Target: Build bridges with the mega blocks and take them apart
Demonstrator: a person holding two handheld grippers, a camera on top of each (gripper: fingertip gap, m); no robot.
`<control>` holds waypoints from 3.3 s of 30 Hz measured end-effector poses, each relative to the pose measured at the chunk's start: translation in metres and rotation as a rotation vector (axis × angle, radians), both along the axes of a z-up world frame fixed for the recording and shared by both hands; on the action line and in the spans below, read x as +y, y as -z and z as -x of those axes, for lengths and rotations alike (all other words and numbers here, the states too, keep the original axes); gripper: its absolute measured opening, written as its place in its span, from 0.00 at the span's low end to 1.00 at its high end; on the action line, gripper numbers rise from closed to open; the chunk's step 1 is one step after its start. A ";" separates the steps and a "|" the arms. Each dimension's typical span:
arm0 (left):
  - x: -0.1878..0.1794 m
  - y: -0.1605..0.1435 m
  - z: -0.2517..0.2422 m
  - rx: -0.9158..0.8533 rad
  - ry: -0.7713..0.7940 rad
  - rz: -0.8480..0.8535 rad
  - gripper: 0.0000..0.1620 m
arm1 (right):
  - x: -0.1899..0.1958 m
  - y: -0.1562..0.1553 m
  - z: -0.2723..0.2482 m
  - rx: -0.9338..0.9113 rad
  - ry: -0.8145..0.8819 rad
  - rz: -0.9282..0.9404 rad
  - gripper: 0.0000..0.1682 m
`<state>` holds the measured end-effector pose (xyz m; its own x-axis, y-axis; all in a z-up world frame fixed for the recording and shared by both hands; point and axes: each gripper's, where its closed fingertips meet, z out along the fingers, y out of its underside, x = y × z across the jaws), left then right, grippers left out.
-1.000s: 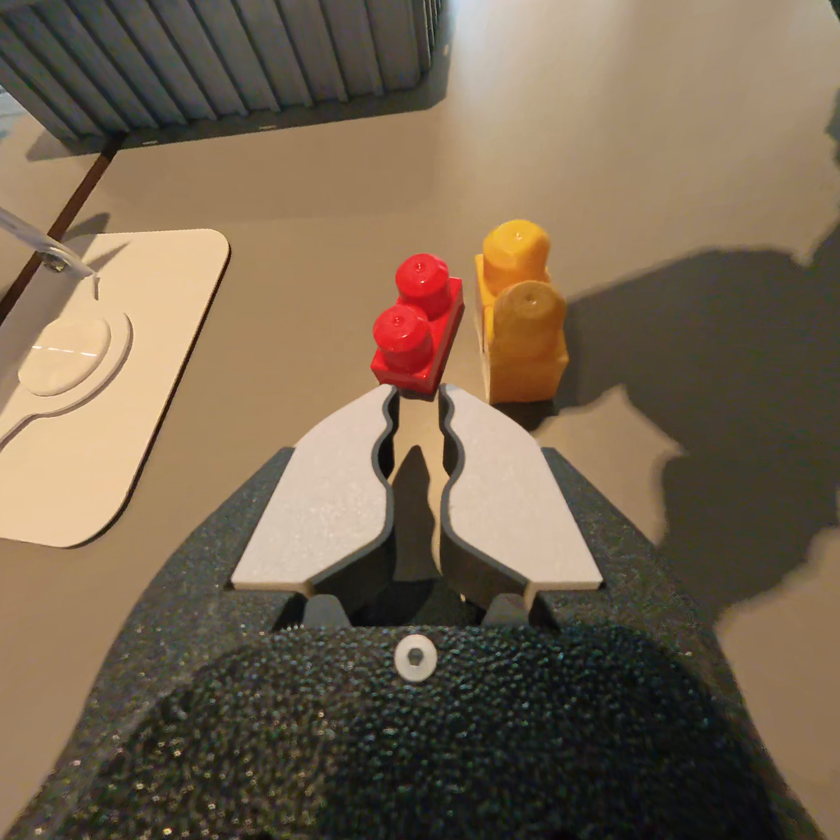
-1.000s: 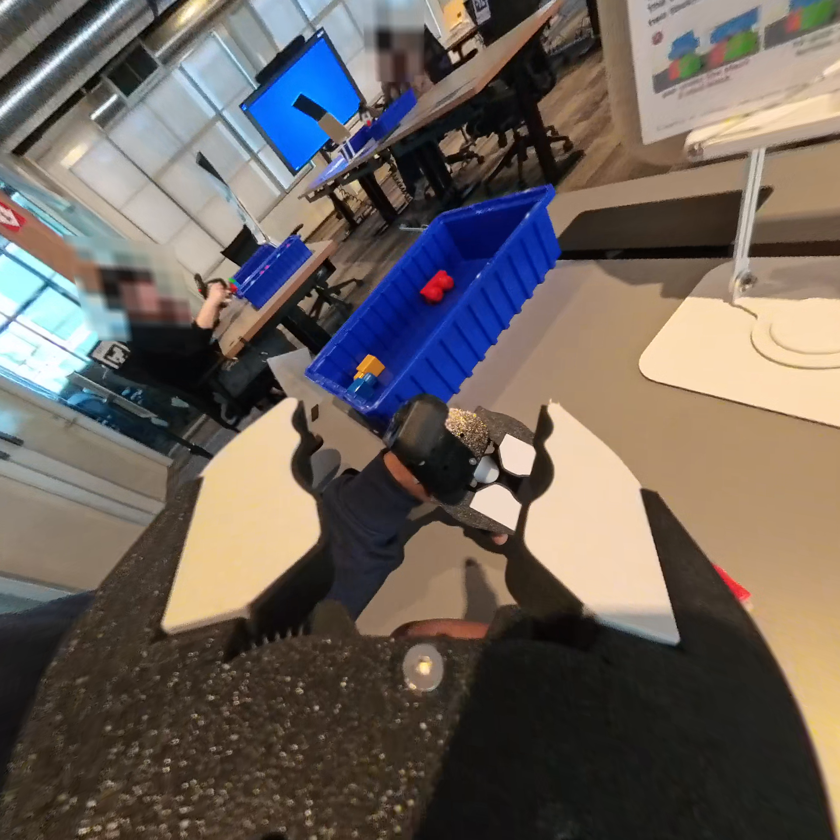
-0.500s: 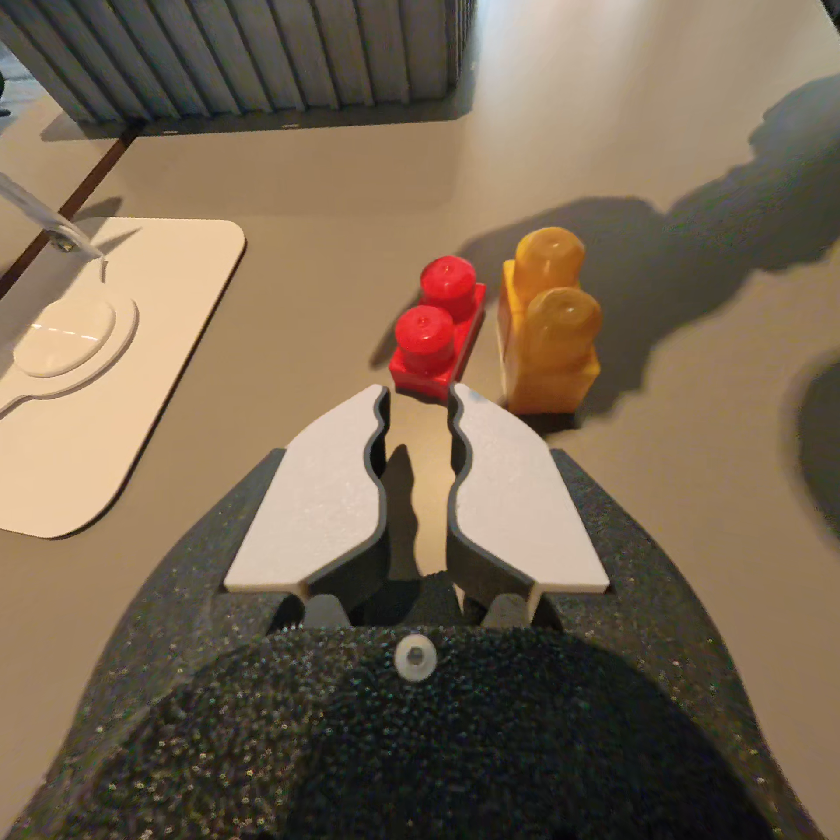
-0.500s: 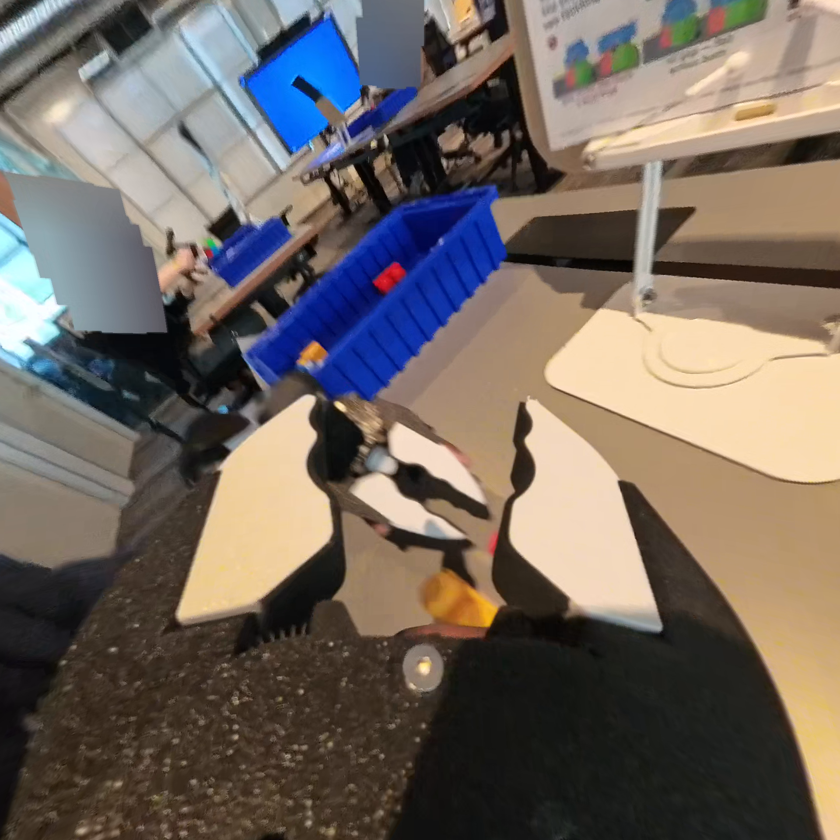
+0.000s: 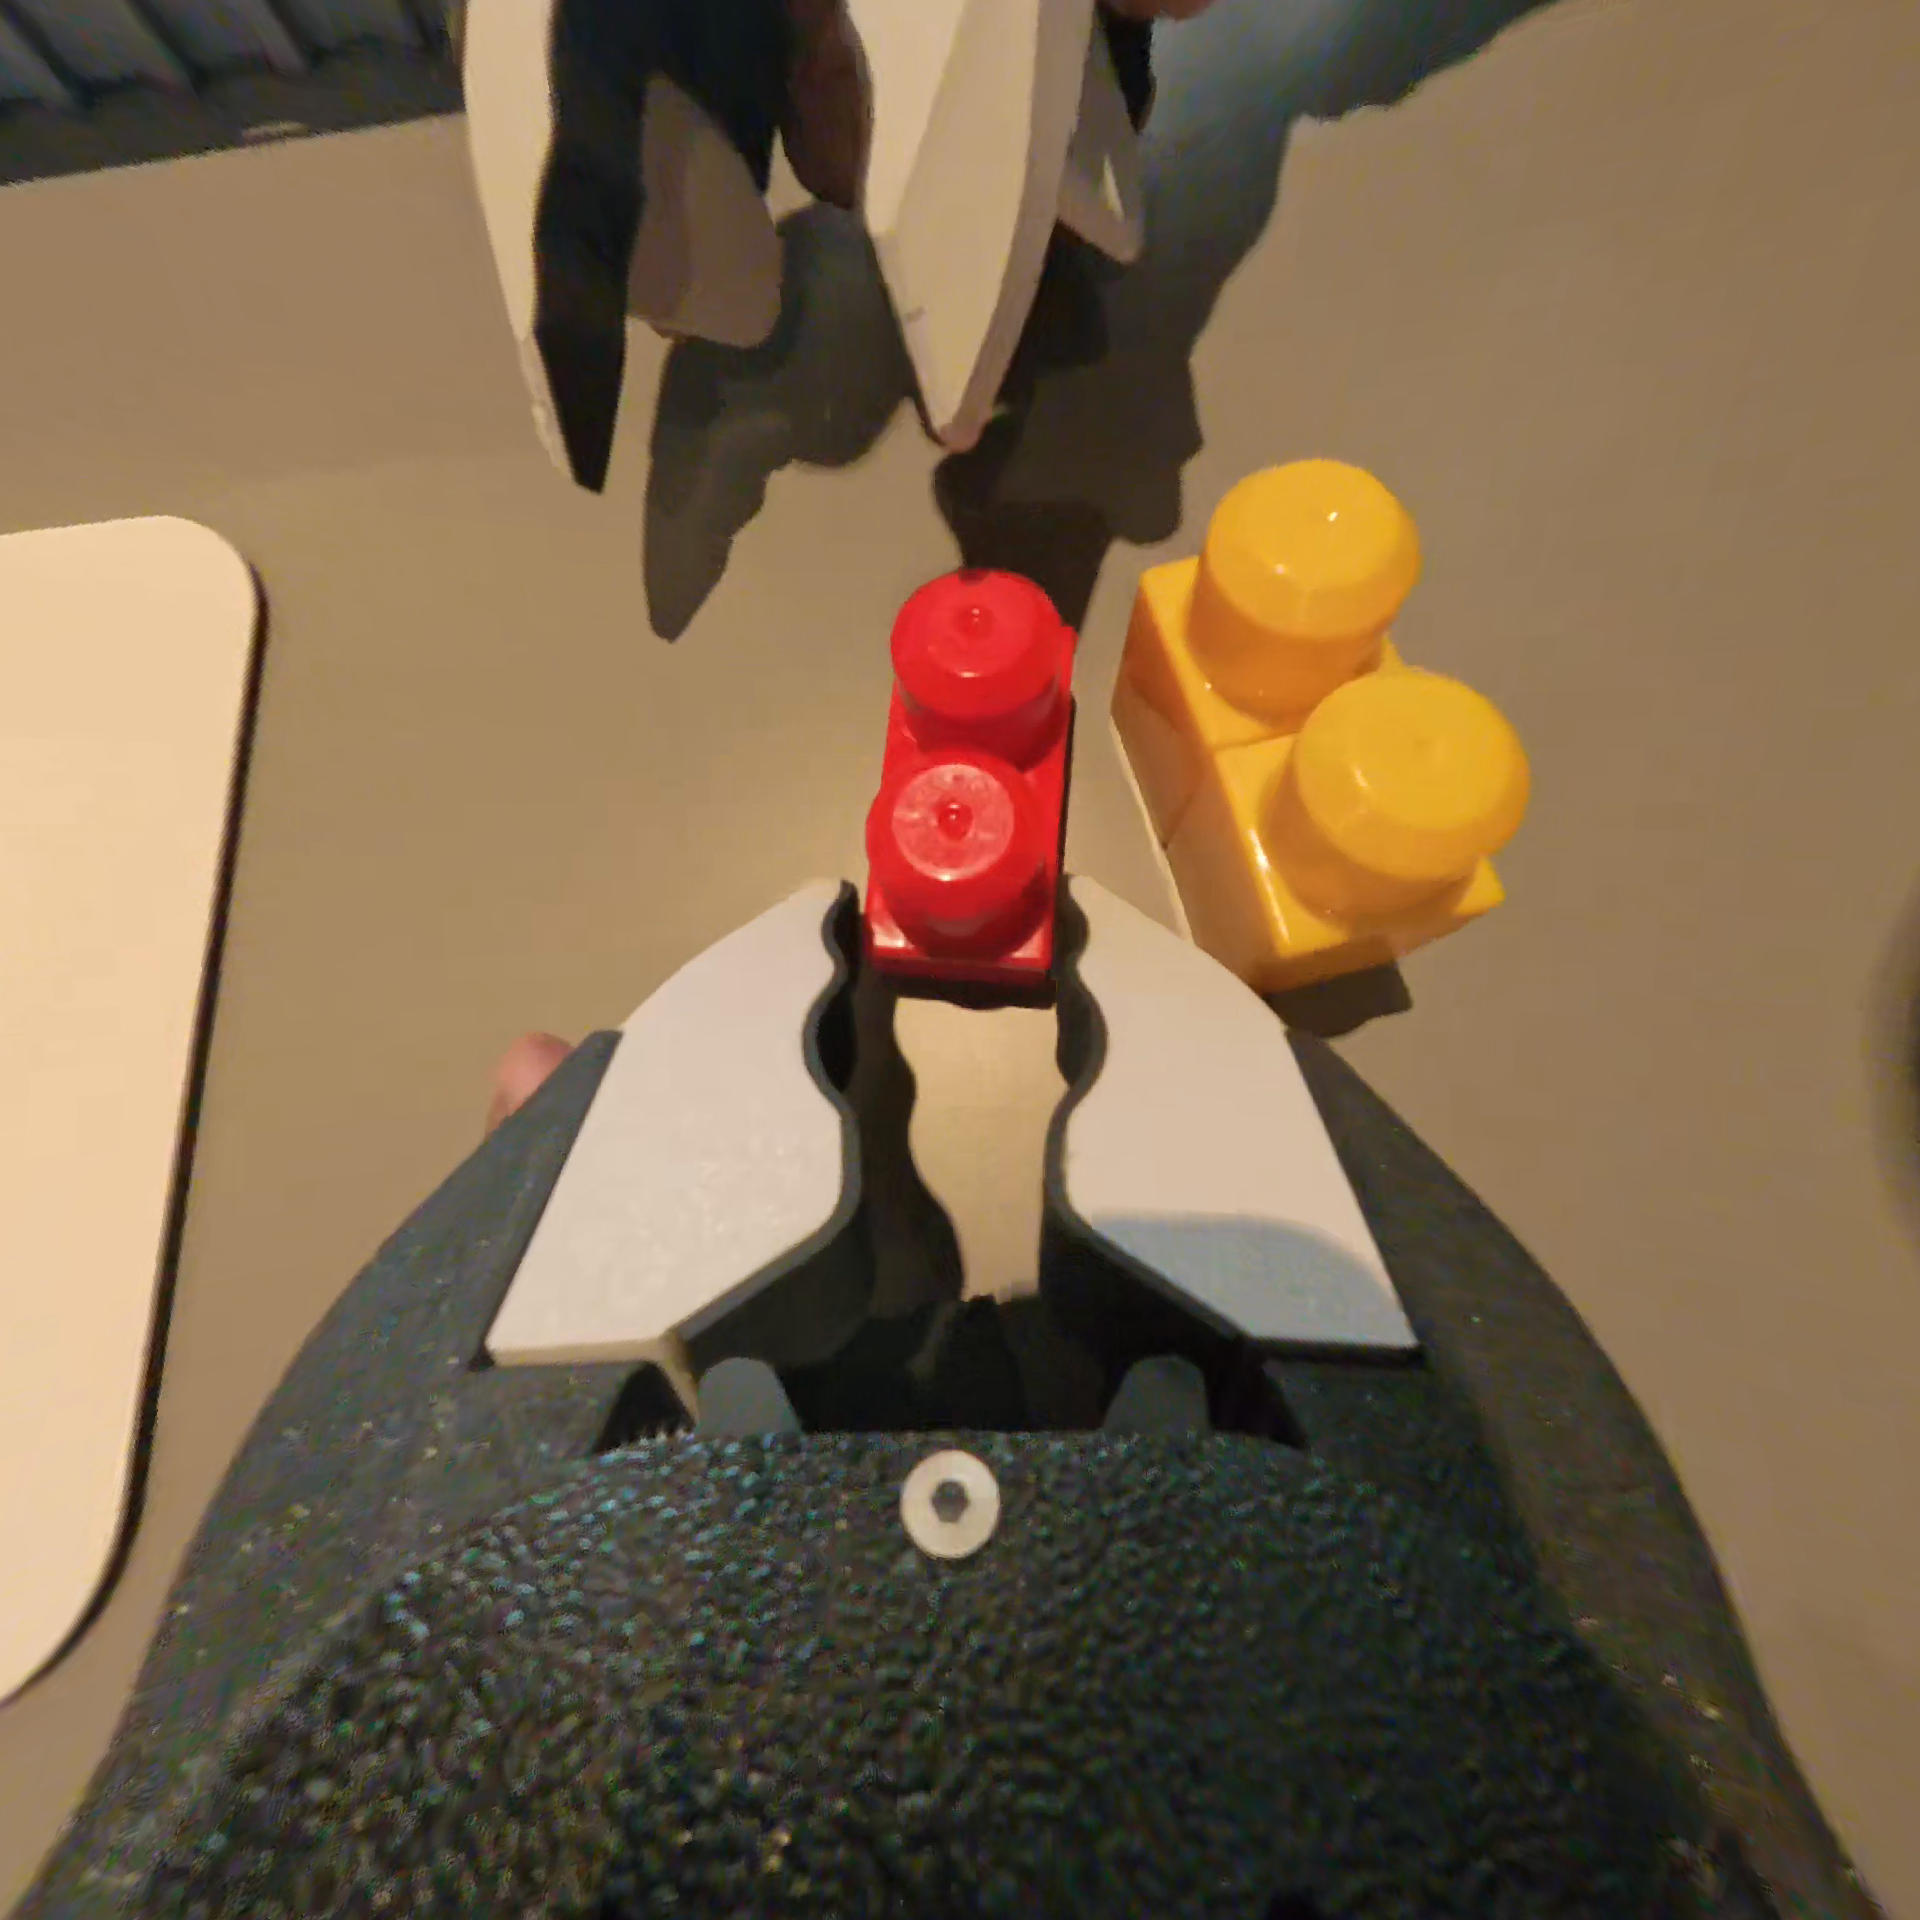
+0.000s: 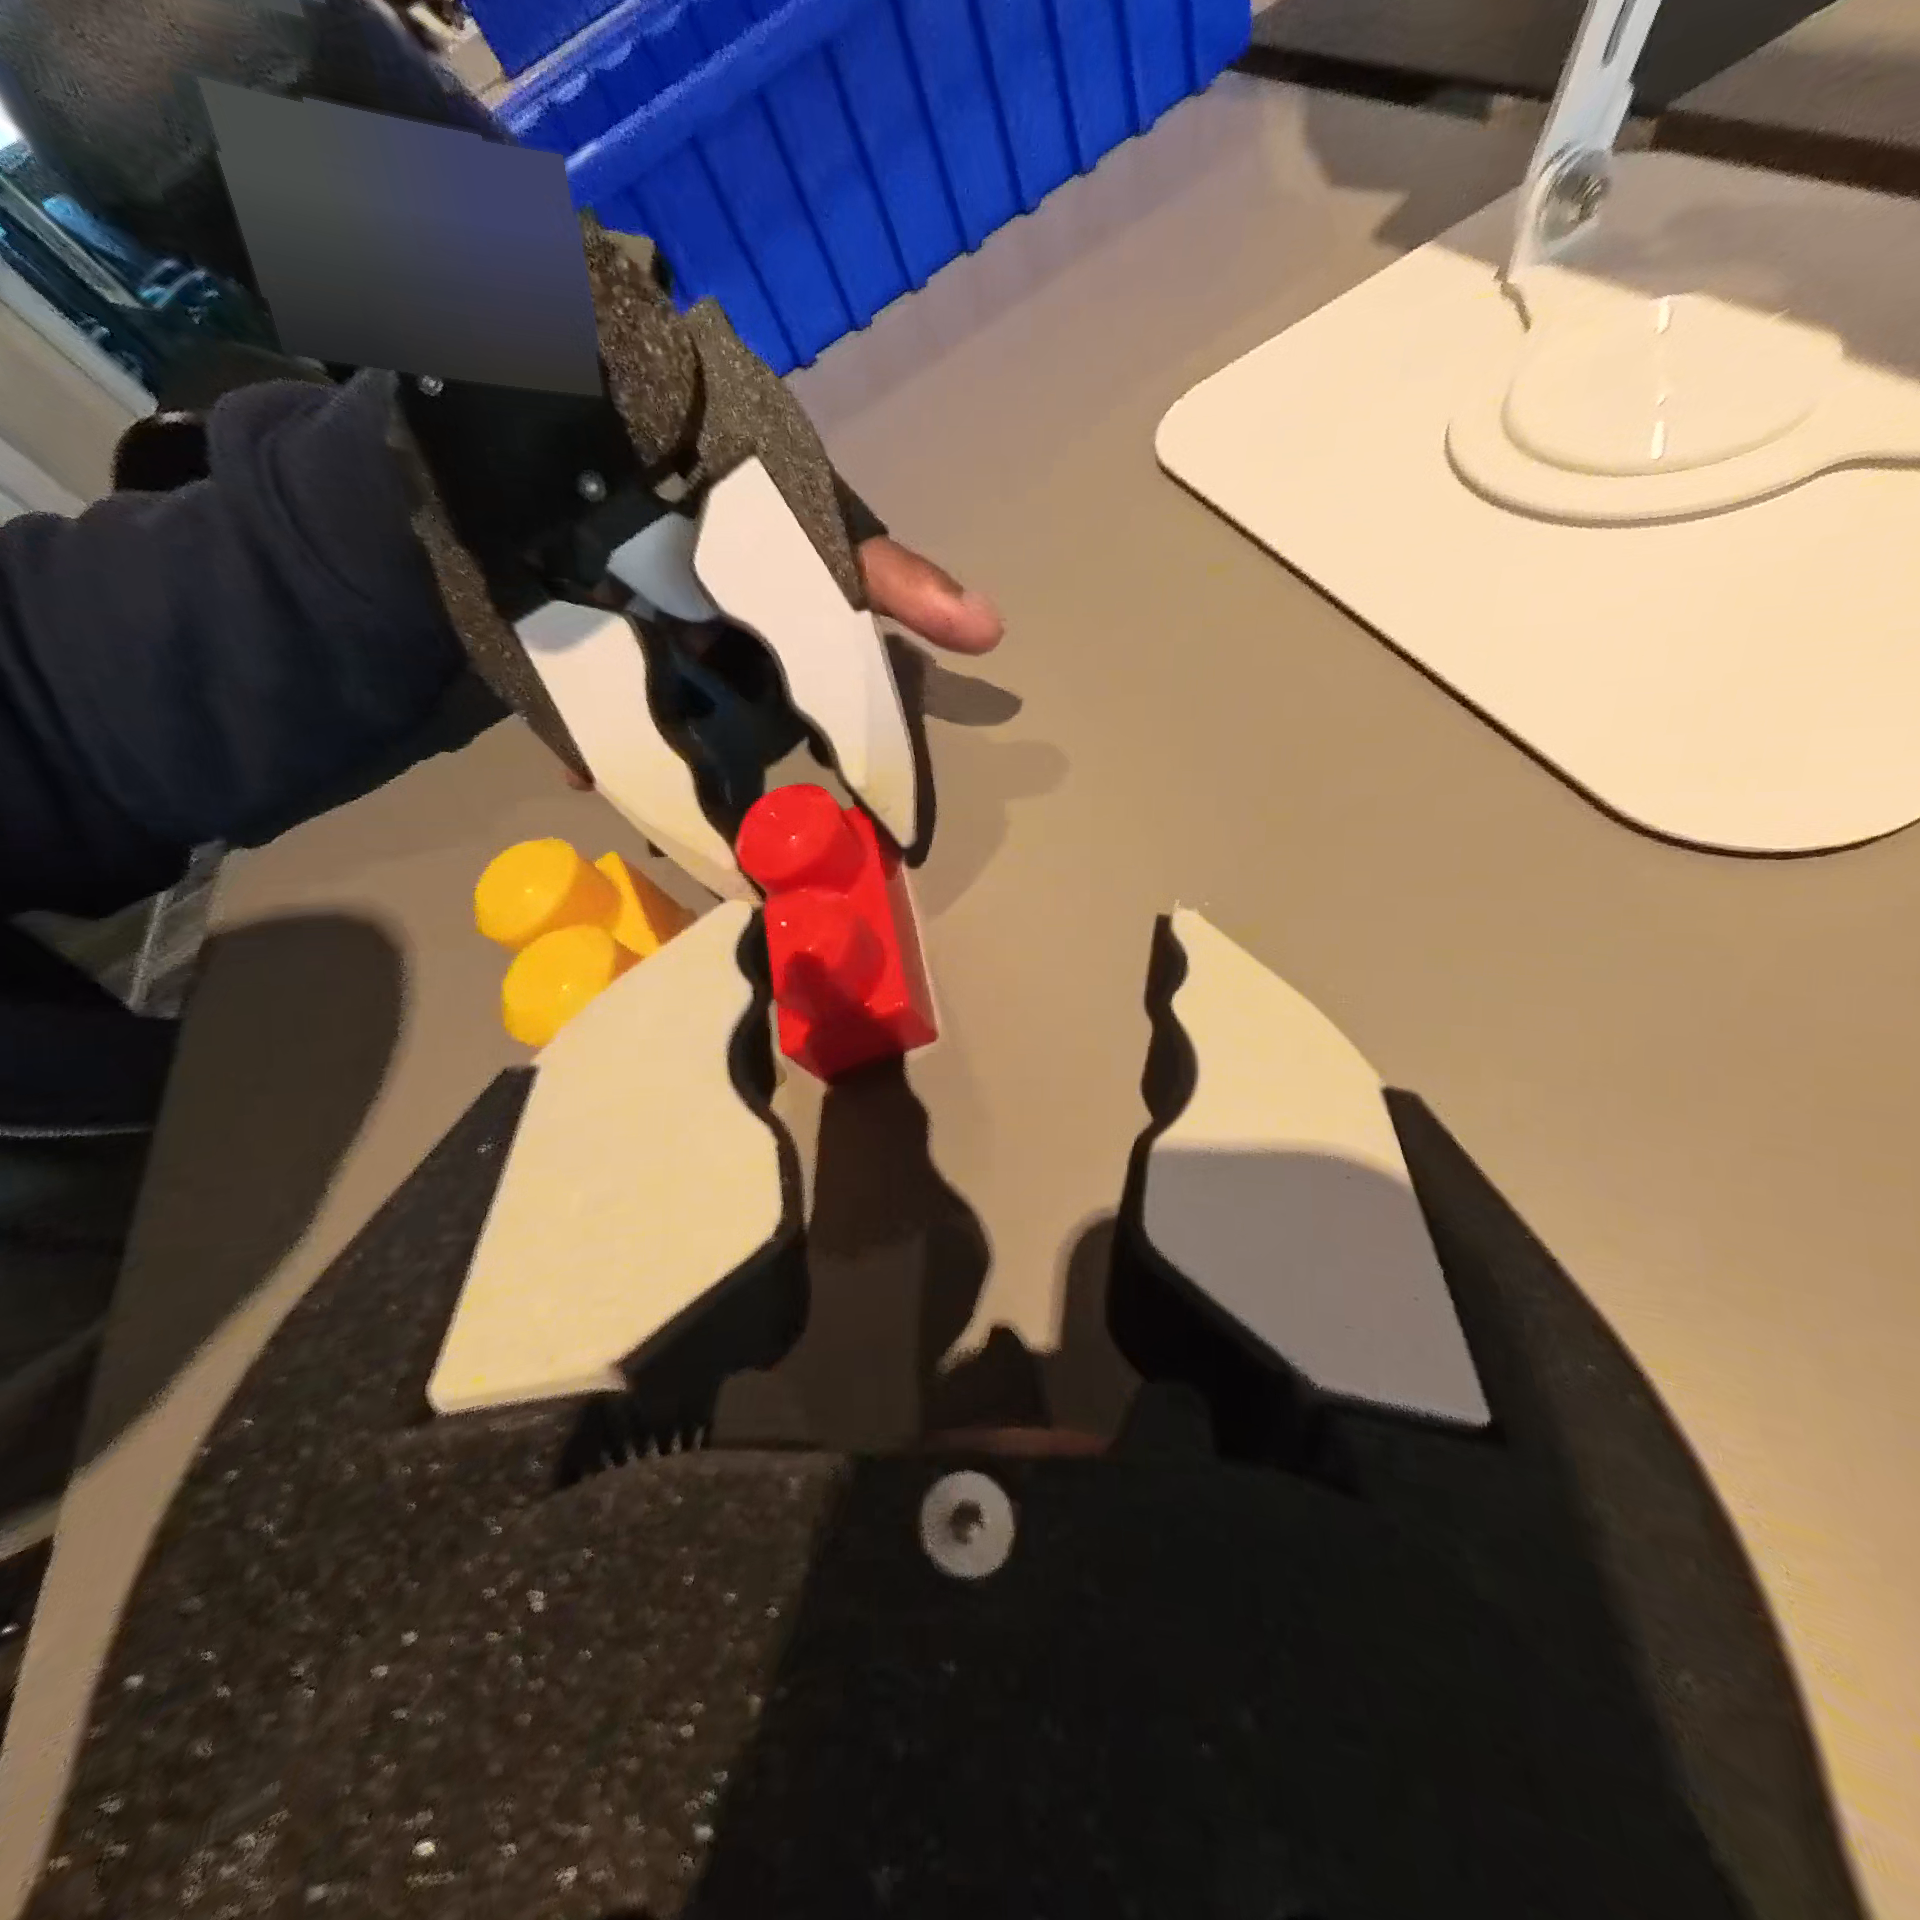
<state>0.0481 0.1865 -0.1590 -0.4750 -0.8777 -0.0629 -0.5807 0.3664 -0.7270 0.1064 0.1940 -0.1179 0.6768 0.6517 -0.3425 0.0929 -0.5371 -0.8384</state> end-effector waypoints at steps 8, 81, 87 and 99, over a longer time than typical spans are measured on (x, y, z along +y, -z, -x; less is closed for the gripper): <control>0.011 -0.034 0.001 -0.190 -0.159 0.062 0.21 | -0.008 -0.013 0.001 0.033 -0.013 -0.112 0.39; -0.036 -0.039 0.018 -0.205 -0.229 0.066 0.22 | -0.055 -0.021 0.052 0.033 -0.303 -0.222 0.16; -0.033 -0.042 0.023 -0.231 -0.213 0.079 0.21 | -0.057 -0.028 0.048 0.075 -0.297 -0.257 0.16; -0.023 -0.031 0.040 -0.186 -0.186 -0.011 0.23 | -0.051 -0.014 0.052 -0.050 -0.272 -0.248 0.30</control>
<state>0.0085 0.1631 -0.1276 -0.2849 -0.9477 -0.1440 -0.4951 0.2741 -0.8245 0.0543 0.1426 -0.1034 0.4791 0.8691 -0.1230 0.2483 -0.2686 -0.9307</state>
